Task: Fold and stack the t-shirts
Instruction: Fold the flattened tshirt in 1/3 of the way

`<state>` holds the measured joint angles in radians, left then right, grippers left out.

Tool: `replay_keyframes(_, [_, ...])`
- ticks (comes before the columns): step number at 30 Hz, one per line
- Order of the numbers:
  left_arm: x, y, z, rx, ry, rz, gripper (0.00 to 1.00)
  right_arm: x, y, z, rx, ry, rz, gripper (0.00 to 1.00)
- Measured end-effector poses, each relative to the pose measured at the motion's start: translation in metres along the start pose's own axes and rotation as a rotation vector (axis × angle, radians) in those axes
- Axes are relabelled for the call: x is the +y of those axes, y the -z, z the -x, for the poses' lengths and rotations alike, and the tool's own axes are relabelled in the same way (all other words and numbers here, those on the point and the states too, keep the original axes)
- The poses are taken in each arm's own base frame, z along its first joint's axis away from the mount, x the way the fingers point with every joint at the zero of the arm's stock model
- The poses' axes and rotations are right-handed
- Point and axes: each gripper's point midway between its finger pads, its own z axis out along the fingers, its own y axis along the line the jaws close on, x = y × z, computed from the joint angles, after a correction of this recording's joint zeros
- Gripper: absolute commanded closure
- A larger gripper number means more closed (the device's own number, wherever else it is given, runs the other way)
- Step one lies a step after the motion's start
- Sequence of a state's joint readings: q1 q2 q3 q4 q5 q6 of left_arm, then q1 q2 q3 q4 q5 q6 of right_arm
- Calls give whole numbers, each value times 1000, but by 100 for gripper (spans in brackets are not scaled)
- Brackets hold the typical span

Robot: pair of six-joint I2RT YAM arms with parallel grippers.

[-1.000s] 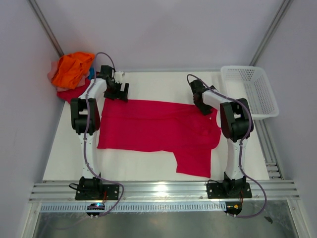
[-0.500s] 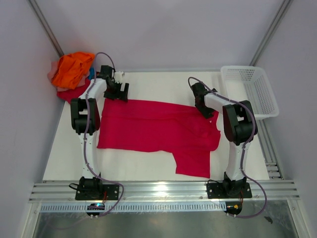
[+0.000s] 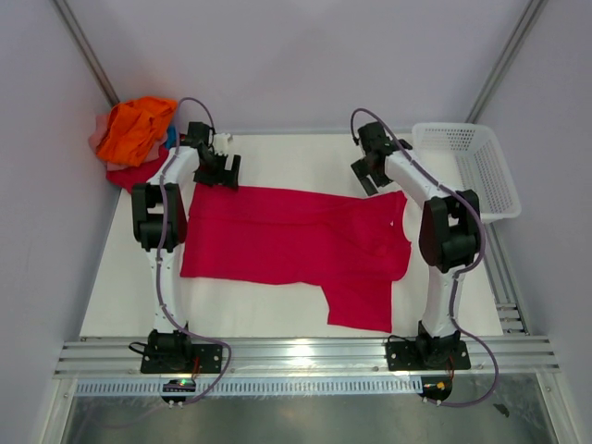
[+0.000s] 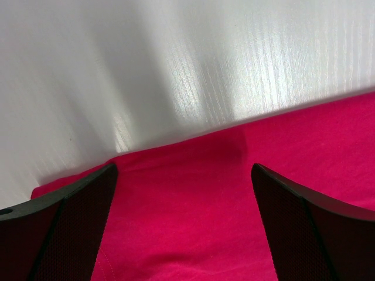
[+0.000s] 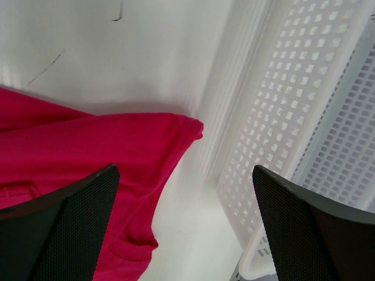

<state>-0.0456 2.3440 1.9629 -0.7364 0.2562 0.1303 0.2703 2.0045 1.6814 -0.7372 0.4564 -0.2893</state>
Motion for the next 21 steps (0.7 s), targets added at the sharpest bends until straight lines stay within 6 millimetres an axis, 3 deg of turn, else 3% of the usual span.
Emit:
replay_keyframes(8, [0, 0, 0, 0, 0, 0, 1, 59, -23, -15, 93, 118, 101, 1])
replay_keyframes(12, [0, 0, 0, 0, 0, 0, 1, 81, -23, -15, 95, 168, 133, 1])
replay_keyframes(21, [0, 0, 0, 1, -2, 0, 1, 109, -19, 17, 30, 203, 156, 1])
